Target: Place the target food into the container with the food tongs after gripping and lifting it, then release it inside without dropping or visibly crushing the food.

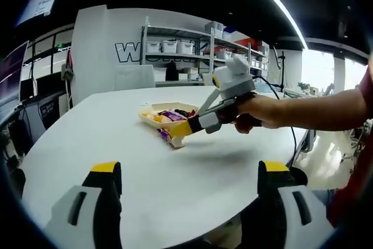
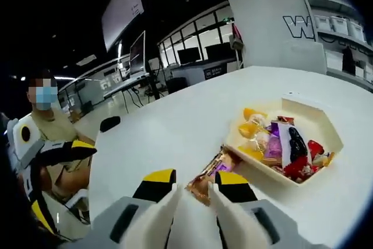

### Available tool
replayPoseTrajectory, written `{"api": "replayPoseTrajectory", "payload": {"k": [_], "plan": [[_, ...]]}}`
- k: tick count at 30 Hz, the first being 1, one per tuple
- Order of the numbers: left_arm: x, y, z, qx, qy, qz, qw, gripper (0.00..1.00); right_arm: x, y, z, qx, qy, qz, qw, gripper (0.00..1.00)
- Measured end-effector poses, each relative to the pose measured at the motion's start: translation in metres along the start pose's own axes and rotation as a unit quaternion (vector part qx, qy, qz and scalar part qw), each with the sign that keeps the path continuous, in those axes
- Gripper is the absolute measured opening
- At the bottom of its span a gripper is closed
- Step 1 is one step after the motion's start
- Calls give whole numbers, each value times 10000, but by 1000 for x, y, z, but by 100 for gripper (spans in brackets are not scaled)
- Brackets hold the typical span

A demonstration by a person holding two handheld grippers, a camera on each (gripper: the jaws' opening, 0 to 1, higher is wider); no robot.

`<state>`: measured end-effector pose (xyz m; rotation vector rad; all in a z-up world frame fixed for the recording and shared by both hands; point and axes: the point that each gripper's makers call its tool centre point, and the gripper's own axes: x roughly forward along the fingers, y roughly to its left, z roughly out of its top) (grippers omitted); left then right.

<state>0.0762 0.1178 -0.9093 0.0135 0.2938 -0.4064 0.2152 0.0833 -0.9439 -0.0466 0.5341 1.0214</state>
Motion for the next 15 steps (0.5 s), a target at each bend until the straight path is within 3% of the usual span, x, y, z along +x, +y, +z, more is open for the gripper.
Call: {"api": "replayPoseTrajectory", "payload": {"k": [6,10,15], "plan": [[-1,-1,0,8,4,-10,10000,94,-15,-22,-9,-207,191,-316,9991,22],[-2,0,-1,-5,-4,5,10000,94,-19,-30,1,0,2,-336,9994,22],[-2,0,0,0,-7,10,10000,94,-11,-21,14,-58,-96,-255,9996,22]]}}
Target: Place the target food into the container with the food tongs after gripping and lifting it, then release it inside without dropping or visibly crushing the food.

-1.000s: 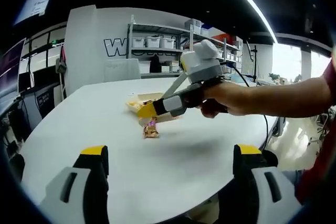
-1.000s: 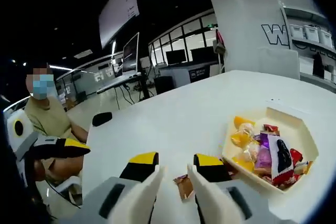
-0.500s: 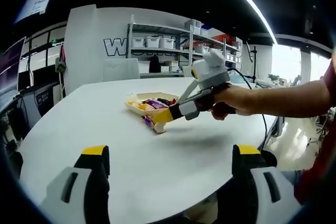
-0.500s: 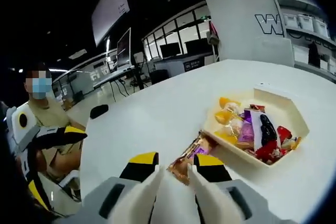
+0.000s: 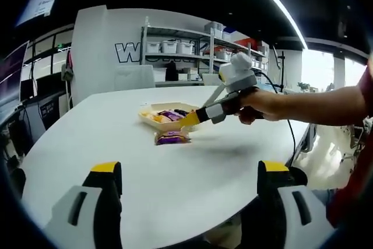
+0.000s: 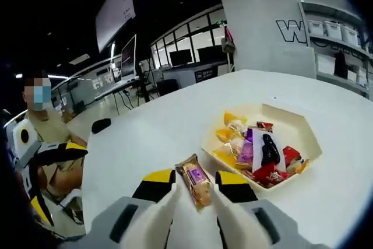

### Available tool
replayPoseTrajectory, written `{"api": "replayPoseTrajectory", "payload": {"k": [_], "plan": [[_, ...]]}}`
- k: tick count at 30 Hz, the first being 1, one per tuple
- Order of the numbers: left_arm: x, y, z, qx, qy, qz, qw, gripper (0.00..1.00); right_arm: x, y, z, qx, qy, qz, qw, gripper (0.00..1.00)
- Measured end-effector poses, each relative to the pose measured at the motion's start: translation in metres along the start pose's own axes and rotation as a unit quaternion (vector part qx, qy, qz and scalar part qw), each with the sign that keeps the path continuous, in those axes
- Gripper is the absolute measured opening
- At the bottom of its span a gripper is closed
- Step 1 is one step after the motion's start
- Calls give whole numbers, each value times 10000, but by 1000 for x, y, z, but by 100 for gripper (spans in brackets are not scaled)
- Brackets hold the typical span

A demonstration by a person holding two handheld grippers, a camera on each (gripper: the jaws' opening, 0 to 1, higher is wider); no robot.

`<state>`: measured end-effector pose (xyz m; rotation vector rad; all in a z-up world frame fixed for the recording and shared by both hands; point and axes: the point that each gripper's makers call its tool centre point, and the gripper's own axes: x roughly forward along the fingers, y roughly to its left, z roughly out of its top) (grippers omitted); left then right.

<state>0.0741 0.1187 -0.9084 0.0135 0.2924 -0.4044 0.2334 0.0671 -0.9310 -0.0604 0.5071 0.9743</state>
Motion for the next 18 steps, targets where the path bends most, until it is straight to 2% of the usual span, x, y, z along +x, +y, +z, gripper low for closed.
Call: {"api": "replayPoseTrajectory", "payload": {"k": [4,7,10,18], "plan": [[0,-1,-1,9,27,-9,10000,94,13,9,3,-560,126,138,9983,23],[-1,0,-1,-2,12,5,10000,94,21,16,2,-728,201,280,9968,23],[-1,2,-2,-8,42,22,10000,94,27,10,-1,-1042,293,194,9939,24],[-1,4,0,2,33,23,10000,94,31,4,2,-955,242,195,9949,24]]}}
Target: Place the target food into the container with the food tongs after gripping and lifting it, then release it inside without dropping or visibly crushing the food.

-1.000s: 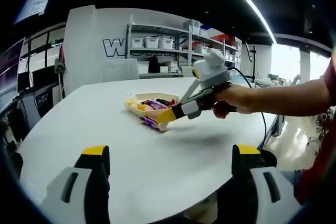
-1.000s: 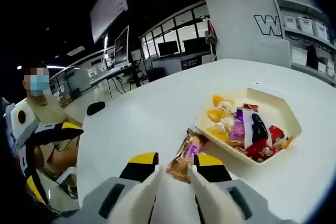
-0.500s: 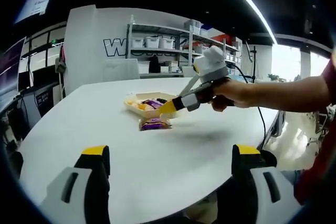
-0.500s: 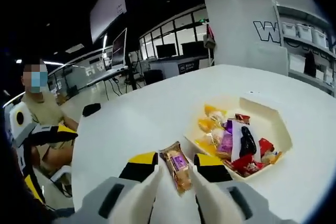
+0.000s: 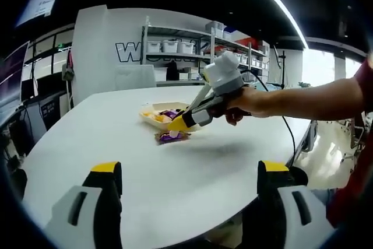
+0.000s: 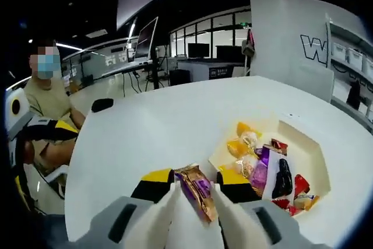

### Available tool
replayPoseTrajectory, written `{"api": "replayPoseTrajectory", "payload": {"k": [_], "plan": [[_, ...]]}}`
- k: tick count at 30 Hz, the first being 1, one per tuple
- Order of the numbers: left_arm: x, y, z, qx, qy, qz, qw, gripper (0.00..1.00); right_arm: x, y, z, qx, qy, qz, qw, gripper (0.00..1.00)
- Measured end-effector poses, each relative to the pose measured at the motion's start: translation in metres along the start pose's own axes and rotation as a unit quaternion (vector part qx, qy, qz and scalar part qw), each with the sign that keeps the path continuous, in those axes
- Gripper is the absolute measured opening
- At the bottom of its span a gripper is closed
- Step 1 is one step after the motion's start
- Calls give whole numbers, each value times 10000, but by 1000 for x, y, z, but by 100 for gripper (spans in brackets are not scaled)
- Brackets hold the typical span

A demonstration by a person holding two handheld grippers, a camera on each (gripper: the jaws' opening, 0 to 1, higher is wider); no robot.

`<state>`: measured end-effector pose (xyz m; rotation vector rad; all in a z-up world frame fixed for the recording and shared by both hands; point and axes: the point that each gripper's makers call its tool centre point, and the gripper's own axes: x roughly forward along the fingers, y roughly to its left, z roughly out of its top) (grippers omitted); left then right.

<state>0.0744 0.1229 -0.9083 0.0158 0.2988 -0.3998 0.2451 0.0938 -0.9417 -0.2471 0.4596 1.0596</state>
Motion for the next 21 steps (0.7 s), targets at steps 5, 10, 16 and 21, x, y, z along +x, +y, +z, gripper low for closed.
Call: {"api": "replayPoseTrajectory", "payload": {"k": [5,10,16,21], "plan": [[0,-1,-1,-1,17,-13,10000,94,-8,4,-4,432,127,-4,9990,23],[-2,0,-2,23,29,-4,10000,93,-20,17,-11,230,348,44,9991,23],[0,1,1,23,-8,0,10000,93,-26,18,-1,140,221,114,9996,24],[0,-2,3,66,2,-20,10000,93,-16,17,1,-19,212,148,9997,25]]}}
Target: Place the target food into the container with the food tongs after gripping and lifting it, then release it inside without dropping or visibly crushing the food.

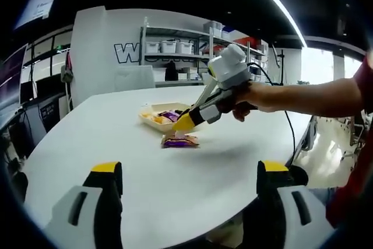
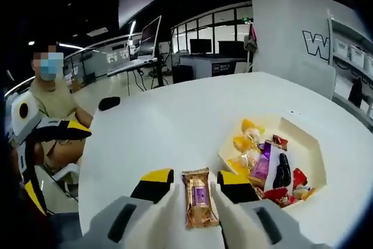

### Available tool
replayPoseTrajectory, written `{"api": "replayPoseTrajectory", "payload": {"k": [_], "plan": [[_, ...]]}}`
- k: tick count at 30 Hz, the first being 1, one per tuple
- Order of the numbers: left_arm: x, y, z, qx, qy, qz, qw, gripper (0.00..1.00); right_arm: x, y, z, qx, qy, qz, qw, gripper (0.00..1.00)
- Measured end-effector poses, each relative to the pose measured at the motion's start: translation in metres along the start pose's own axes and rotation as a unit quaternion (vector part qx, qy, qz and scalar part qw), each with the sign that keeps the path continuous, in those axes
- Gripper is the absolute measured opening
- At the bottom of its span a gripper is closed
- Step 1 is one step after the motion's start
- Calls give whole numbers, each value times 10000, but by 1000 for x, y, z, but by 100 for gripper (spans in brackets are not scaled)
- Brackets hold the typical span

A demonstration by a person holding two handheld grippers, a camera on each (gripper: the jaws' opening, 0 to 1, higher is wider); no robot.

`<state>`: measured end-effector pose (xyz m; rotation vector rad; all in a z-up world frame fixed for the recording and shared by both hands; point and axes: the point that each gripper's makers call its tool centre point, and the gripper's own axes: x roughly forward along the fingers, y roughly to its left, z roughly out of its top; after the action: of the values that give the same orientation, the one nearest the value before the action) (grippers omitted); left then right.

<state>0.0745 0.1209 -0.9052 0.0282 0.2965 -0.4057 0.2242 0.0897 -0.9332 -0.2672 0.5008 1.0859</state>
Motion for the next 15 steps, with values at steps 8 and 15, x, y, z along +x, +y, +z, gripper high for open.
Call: {"api": "replayPoseTrajectory", "payload": {"k": [8,15], "plan": [[-4,2,-1,-8,19,37,10000,93,10,0,-10,-274,157,-56,9995,26],[-4,3,2,-12,-10,56,10000,93,12,-3,-23,-44,439,-102,9990,22]]}}
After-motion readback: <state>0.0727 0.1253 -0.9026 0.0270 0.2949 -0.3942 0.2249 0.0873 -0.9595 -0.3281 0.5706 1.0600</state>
